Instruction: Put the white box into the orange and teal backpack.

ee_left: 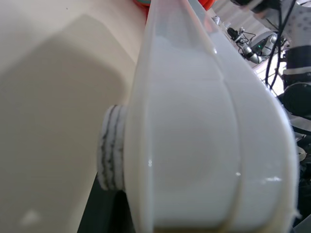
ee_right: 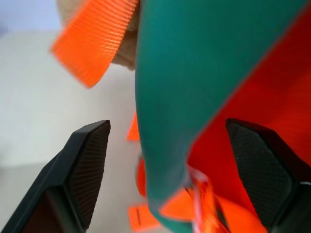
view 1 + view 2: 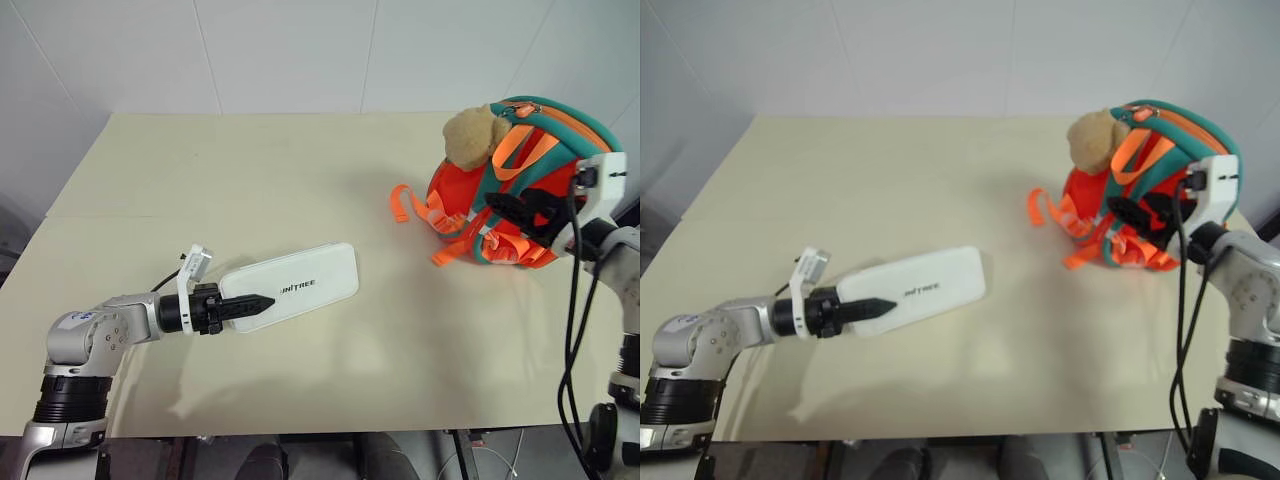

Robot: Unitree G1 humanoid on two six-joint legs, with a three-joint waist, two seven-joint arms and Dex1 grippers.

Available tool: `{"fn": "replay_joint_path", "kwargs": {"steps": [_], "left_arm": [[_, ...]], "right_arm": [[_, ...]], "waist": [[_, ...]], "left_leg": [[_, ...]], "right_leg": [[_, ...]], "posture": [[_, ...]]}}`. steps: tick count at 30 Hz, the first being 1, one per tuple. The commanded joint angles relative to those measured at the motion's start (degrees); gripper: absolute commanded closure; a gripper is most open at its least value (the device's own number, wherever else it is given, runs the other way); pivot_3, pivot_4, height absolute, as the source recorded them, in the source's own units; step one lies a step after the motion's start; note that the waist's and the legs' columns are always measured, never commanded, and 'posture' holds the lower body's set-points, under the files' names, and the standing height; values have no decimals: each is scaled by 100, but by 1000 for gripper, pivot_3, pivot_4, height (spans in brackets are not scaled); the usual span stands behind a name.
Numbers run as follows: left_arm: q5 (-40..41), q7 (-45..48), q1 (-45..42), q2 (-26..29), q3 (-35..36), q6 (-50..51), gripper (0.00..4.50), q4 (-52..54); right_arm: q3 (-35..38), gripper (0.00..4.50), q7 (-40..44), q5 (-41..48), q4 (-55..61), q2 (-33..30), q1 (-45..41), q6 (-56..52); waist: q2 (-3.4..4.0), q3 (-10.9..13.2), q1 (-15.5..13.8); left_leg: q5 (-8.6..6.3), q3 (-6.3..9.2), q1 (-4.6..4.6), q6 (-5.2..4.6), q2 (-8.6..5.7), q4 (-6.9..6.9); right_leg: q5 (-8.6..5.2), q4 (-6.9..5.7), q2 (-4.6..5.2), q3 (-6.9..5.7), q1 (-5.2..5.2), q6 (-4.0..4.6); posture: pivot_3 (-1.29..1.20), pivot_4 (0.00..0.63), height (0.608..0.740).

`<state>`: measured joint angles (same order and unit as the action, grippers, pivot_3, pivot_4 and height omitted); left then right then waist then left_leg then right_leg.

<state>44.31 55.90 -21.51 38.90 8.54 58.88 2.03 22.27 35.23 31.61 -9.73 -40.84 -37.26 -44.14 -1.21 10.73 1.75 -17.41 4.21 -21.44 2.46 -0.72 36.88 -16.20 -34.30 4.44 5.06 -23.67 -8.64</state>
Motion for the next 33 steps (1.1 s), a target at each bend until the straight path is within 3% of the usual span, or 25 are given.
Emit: {"fn": "replay_joint_path", "kwargs": {"steps": [1,3,7,13,16,21,25,33], "left_arm": [[103,31,90,42,167,-124,3252,192],[100,4,99,44,182,-138,3252,200],[80,-44,141,86,317,-235,3252,226],[-14,75,165,310,545,-641,3252,107],[-34,131,139,457,664,-816,3252,-44],[-153,276,96,790,713,-954,3252,-431],[-256,328,71,869,669,-1021,3252,-718],[-180,94,-31,665,1159,-1101,3252,-1332]], "right_arm": [[-162,184,56,-248,-633,46,-498,593],[-299,627,131,-408,-1018,116,-659,957],[-476,1951,321,-578,-1481,236,-837,1433],[-632,3926,930,-352,-1315,356,-832,1387],[-601,3957,1169,86,-952,471,-910,826],[-483,3957,1612,2264,369,566,-1118,-1939],[-368,3957,1551,3675,1111,528,-1034,-3371],[-441,3957,1469,5453,1681,-433,-338,-4818]], "waist": [[2,1,-4],[2,1,-5],[2,1,-4],[2,1,21],[3,2,45],[9,5,126],[9,5,120],[3,2,-17]], "left_leg": [[0,-1,-2,0,0,-1],[0,-2,-4,1,2,-3],[0,-8,-5,0,1,-3],[0,-10,-4,0,2,1],[-1,-10,1,0,5,1],[0,-7,4,0,24,-1],[-3,-1,4,2,34,-19],[-2,-11,-35,4,29,-47]], "right_leg": [[0,0,0,0,-2,0],[0,-12,0,-2,-3,0],[0,-10,2,-4,-3,0],[0,-14,1,-4,-3,0],[0,-13,-1,-4,-4,0],[-1,-42,-13,-5,-8,3],[-6,-32,-16,-15,-10,12],[-8,-44,9,-39,-91,15]], "posture": [[0,150,740],[0,150,740],[0,150,740],[0,150,740],[0,150,740],[0,150,740],[0,150,740],[0,150,740]]}}
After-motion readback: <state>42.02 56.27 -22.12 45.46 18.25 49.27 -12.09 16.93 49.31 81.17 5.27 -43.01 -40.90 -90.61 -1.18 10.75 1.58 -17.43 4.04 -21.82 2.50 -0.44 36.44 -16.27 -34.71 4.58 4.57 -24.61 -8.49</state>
